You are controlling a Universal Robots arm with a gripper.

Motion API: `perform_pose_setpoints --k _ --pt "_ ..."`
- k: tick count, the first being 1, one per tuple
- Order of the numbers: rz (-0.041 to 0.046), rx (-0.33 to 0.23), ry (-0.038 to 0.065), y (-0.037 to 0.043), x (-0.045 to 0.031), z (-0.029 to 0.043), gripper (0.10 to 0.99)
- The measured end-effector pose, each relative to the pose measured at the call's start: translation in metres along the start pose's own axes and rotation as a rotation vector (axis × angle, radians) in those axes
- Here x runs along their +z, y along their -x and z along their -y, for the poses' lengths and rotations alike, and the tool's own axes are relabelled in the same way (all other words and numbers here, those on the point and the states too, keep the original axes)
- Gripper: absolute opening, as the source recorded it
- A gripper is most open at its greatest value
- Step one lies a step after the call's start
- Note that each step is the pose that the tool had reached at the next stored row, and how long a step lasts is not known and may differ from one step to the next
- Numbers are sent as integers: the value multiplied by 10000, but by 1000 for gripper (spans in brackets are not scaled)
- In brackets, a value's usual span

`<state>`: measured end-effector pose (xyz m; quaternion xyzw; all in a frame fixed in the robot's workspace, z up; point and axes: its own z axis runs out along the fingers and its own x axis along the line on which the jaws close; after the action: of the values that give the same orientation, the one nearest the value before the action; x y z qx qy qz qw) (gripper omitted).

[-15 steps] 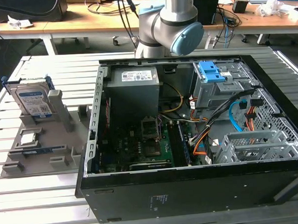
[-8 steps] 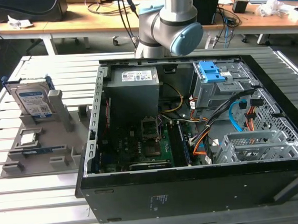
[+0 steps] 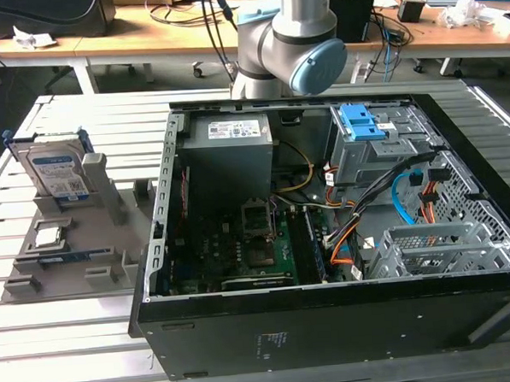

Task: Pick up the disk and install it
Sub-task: 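Reach for the disk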

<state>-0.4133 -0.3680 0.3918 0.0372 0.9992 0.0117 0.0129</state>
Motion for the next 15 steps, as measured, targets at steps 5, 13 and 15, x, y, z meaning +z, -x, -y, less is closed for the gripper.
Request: perform_pose_setpoints --k 5,13,15 --pt "4 -2 -67 -21 0 -34 106" --pt "4 -1 -69 -22 0 -36 106" --pt "5 -1 -69 -22 1 -36 106"
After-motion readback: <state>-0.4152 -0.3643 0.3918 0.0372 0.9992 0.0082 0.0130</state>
